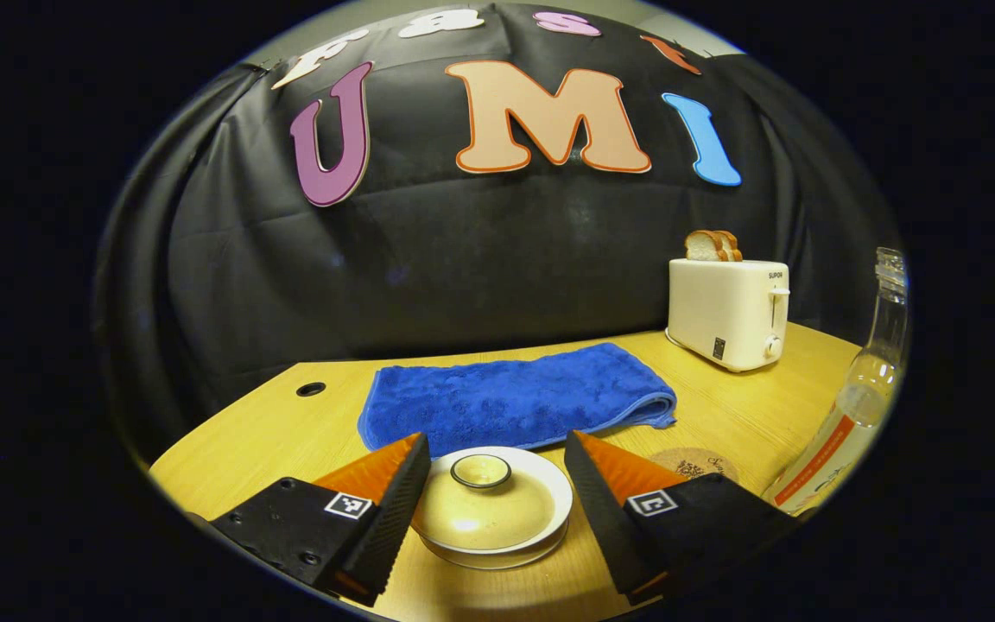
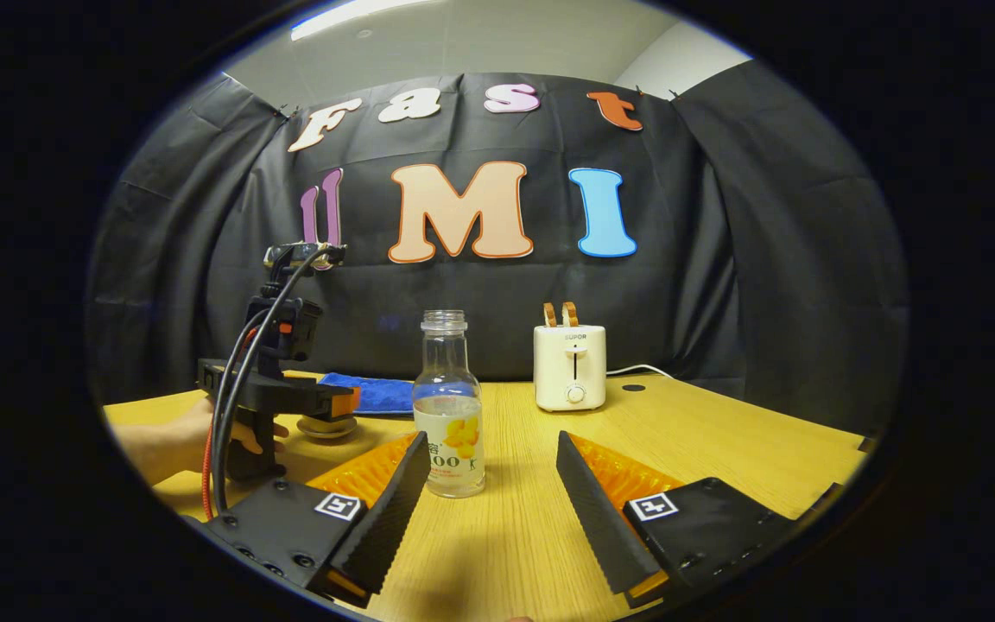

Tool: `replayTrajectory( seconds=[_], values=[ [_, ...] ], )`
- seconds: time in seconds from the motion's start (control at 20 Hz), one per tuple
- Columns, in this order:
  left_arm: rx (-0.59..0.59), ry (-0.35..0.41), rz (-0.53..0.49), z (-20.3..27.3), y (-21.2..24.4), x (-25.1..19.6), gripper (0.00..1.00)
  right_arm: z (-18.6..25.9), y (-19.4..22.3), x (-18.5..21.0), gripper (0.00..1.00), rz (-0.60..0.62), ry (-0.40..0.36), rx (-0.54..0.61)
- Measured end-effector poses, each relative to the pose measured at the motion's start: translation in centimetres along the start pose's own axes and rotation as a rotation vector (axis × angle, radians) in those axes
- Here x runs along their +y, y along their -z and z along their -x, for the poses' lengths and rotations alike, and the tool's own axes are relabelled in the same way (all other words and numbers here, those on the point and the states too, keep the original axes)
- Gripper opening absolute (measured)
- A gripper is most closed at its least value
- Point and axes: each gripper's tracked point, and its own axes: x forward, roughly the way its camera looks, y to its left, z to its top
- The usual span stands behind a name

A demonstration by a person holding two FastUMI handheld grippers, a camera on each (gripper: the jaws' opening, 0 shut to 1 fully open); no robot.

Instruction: Open the teacup lid with one hand, grasp the water bottle and pour water into the teacup with the other hand; after pouring, place the water bottle on the coaster and then close the teacup lid.

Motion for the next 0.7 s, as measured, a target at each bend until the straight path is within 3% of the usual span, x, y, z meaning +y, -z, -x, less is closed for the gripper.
replayTrajectory(
  seconds=[0.2,0.3,0.35,0.4,0.7],
  values=[
    [0.005,-0.015,-0.009,0.0,0.2,0.3,0.80,0.1,0.1,0.0,0.94,0.000,0.000,0.000],
    [-0.005,-0.054,-0.019,0.0,-0.1,1.2,0.67,0.0,0.0,0.0,0.94,0.000,0.000,0.000],
    [-0.004,-0.055,-0.019,0.1,-0.1,1.2,0.53,0.0,0.1,-0.1,0.95,0.000,0.000,0.000],
    [-0.003,-0.055,-0.020,0.1,0.0,1.2,0.47,0.1,0.0,-0.1,0.94,0.000,0.000,0.000],
    [-0.006,-0.043,-0.018,0.1,0.0,0.9,0.29,0.1,0.0,-0.2,0.94,-0.001,0.003,0.000]
  ],
)
